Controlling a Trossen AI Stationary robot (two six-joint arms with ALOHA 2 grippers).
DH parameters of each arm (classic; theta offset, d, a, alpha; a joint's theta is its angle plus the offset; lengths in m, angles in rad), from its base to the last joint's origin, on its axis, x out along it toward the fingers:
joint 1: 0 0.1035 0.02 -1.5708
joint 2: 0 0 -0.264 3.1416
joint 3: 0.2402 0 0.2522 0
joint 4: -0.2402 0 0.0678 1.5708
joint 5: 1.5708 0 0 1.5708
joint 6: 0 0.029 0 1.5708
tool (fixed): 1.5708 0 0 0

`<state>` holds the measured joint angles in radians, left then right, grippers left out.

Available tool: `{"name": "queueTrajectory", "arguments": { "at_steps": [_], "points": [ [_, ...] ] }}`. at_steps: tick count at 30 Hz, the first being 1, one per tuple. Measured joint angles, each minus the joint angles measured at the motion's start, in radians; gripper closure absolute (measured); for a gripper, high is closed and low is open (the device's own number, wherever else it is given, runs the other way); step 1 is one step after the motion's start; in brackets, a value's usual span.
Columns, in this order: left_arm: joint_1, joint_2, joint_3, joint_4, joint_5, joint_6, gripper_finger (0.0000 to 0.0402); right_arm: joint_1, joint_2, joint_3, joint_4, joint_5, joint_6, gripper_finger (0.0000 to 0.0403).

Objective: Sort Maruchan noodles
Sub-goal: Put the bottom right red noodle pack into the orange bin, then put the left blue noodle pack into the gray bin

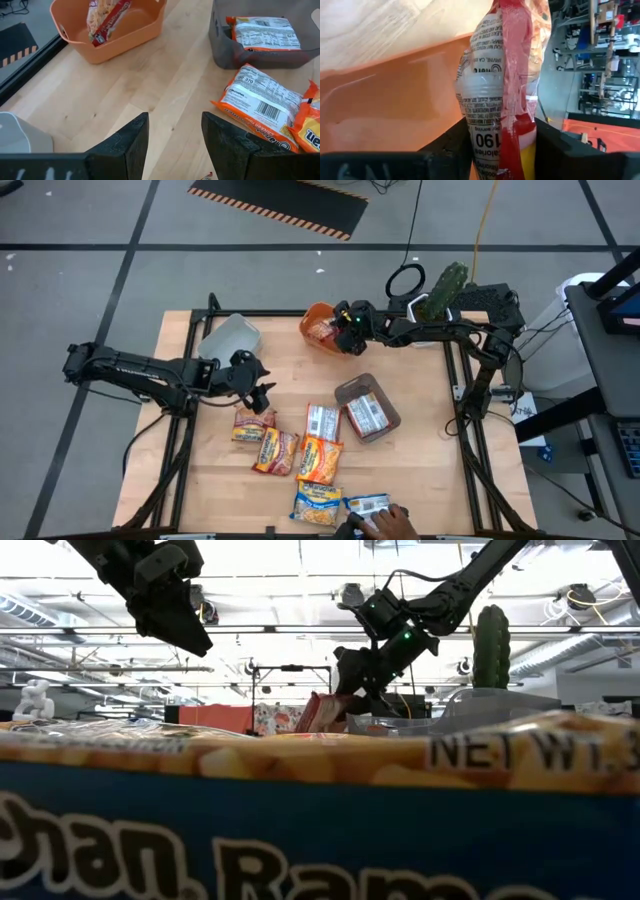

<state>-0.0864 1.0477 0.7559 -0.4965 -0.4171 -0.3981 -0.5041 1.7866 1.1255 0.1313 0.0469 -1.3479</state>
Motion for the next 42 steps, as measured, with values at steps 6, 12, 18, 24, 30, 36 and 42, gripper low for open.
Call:
{"name": "queueTrajectory", "arguments": {
  "at_steps": [6,12,18,24,30,36,42],
  "points": [
    [-0.003,0.000,0.000,0.000,0.000,-0.004,0.0213,-0.001,0.000,0.000,-0.006,0.003,0.024,0.0215],
    [-0.024,0.000,0.000,0.002,0.000,-0.019,0.0213,0.001,-0.044,0.000,-0.102,0.009,0.126,0.0195],
    [-0.053,0.000,0.000,0.034,0.000,-0.025,0.0213,0.006,-0.145,0.000,-0.229,0.032,0.228,0.0193],
    [-0.087,0.000,0.000,0.051,0.000,-0.036,0.0213,0.040,-0.254,-0.001,-0.375,0.032,0.413,0.0193],
    [-0.125,0.000,0.000,0.089,0.000,-0.057,0.0213,0.097,-0.366,-0.046,-0.448,0.031,0.758,0.0193],
    [-0.174,0.000,0.000,0.105,0.000,-0.077,0.0213,0.196,-0.483,-0.171,-0.429,-0.003,1.130,0.0193],
    [-0.212,0.000,0.000,0.106,0.000,-0.082,0.0213,0.356,-0.598,-0.375,-0.281,-0.049,1.322,0.0193]
  ]
}}
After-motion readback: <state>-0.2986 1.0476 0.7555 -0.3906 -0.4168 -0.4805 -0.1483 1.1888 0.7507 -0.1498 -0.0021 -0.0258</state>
